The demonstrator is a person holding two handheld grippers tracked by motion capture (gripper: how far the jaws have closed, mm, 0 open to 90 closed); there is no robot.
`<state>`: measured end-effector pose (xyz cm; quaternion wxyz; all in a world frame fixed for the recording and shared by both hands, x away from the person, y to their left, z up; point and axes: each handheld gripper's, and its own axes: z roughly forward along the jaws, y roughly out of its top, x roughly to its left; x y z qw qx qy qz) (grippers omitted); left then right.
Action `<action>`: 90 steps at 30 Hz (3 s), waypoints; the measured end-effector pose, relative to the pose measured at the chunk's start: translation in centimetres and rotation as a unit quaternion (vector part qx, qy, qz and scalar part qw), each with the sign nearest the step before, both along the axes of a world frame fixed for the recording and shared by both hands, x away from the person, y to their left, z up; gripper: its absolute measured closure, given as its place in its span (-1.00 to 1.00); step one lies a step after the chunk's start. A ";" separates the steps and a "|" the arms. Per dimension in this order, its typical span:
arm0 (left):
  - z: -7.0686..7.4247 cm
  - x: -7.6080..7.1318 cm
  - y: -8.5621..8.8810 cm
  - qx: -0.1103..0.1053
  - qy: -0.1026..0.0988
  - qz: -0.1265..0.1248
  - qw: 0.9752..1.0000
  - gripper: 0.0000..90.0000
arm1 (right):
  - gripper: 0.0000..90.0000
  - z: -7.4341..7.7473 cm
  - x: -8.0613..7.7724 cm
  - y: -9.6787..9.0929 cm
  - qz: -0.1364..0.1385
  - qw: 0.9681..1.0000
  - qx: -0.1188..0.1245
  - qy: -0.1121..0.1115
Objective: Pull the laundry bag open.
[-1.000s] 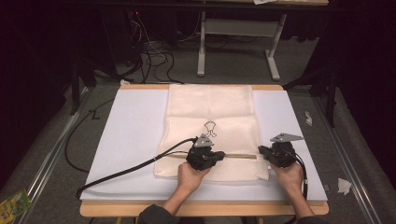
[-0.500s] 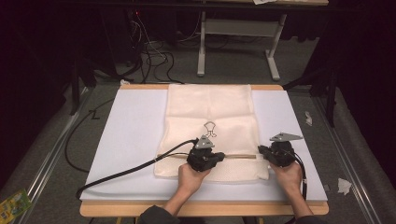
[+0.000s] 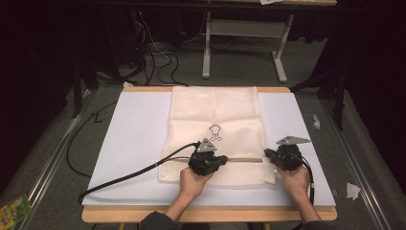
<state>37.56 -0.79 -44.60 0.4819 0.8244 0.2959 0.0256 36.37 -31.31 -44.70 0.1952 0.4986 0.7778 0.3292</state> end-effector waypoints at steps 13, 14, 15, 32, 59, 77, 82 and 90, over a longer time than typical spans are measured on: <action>0.3 -0.1 0.9 -0.010 -0.001 0.002 1.000 0.94 | 0.97 0.0 0.1 0.3 0.004 1.000 -0.002 0.001; 0.2 -0.1 1.1 -0.010 -0.001 0.003 1.000 0.94 | 0.97 0.0 0.1 0.3 0.003 1.000 -0.001 0.002; 0.2 -0.1 1.2 -0.010 0.000 0.004 1.000 0.94 | 0.97 0.0 0.1 0.2 0.003 1.000 -0.002 0.001; 0.5 -0.3 3.1 -0.021 -0.005 0.012 1.000 0.94 | 0.97 0.0 0.2 0.9 0.009 1.000 -0.003 -0.001; 0.7 -0.3 5.6 -0.030 -0.001 0.031 0.999 0.94 | 0.97 0.4 0.5 1.2 0.010 1.000 -0.003 -0.002; 1.0 -0.3 6.8 -0.031 -0.003 0.038 0.999 0.94 | 0.97 0.3 0.5 1.2 0.010 1.000 0.000 -0.003; 1.0 -0.3 6.9 -0.029 -0.003 0.037 0.999 0.94 | 0.97 0.1 0.5 1.2 0.011 1.000 0.002 -0.004; 1.0 -0.3 7.7 -0.034 -0.002 0.045 0.998 0.94 | 0.97 0.0 0.5 1.2 0.009 1.000 0.003 -0.001</action>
